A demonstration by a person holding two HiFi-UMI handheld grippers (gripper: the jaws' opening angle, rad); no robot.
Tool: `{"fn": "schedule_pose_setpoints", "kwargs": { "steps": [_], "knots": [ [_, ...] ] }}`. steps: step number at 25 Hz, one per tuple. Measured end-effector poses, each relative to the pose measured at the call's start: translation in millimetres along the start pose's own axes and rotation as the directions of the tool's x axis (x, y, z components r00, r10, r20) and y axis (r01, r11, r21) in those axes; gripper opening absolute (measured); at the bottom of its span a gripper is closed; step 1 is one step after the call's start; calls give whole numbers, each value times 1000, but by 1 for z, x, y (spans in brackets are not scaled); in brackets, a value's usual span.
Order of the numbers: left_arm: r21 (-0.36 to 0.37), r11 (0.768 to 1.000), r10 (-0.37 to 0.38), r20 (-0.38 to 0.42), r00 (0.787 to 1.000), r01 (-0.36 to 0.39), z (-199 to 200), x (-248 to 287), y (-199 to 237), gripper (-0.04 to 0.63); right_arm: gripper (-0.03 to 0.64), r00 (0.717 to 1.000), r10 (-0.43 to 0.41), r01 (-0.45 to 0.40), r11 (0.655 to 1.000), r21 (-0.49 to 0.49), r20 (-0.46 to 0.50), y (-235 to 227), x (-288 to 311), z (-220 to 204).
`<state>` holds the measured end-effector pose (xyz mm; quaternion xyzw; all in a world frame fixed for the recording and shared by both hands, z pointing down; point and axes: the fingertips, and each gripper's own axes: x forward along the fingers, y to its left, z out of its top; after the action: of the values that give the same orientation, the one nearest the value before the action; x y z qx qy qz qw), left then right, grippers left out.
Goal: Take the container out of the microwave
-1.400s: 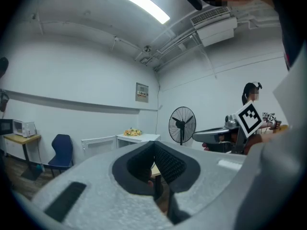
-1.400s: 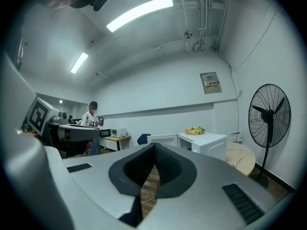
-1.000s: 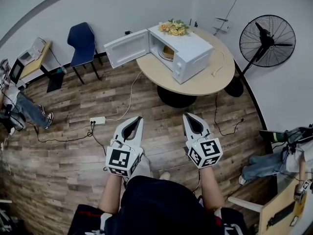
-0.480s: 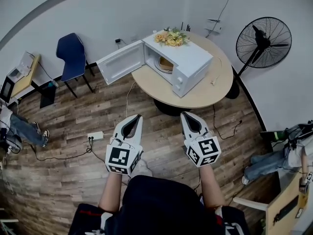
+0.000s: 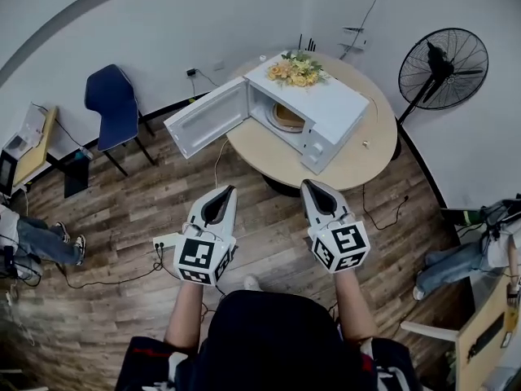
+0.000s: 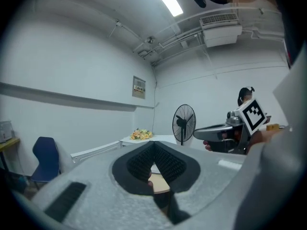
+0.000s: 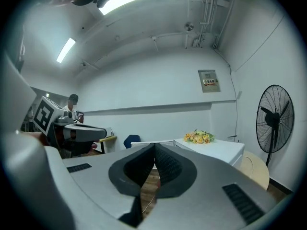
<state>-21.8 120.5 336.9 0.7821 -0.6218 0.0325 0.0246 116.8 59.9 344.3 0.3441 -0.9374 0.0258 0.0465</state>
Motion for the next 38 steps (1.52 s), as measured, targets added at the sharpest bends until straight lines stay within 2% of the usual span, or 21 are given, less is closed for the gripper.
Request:
{"fn": "schedule_pose_setpoints", "kwargs": {
  "steps": [5,9,13,17,28,38],
  "knots": [
    [-6,999,-51,-7,999,51,-9,12,29,12,8,999,-28,27,1000,-15,-20,12,33,-4],
    [36,997,-62,-39,997,63,-27,16,48,12,8,999,-32,31,999,-24,-39,21,54,-9],
    [-9,996,-87,-50,995,86,-35,25,57,12,8,998,-20,18,999,-39,-67,28,72,-16],
    [-16,994,-107,-74,992,106,-44,38,63,12,8,996,-23,20,999,-37,-92,25,85,-25],
    [31,988,-148,-134,980,153,-58,115,81,12,8,994,-33,33,999,4,-104,-28,145,-32],
    [25,987,-150,-157,976,156,-49,214,100,12,8,991,-11,14,1000,21,-133,-100,214,-27]
  ]
}}
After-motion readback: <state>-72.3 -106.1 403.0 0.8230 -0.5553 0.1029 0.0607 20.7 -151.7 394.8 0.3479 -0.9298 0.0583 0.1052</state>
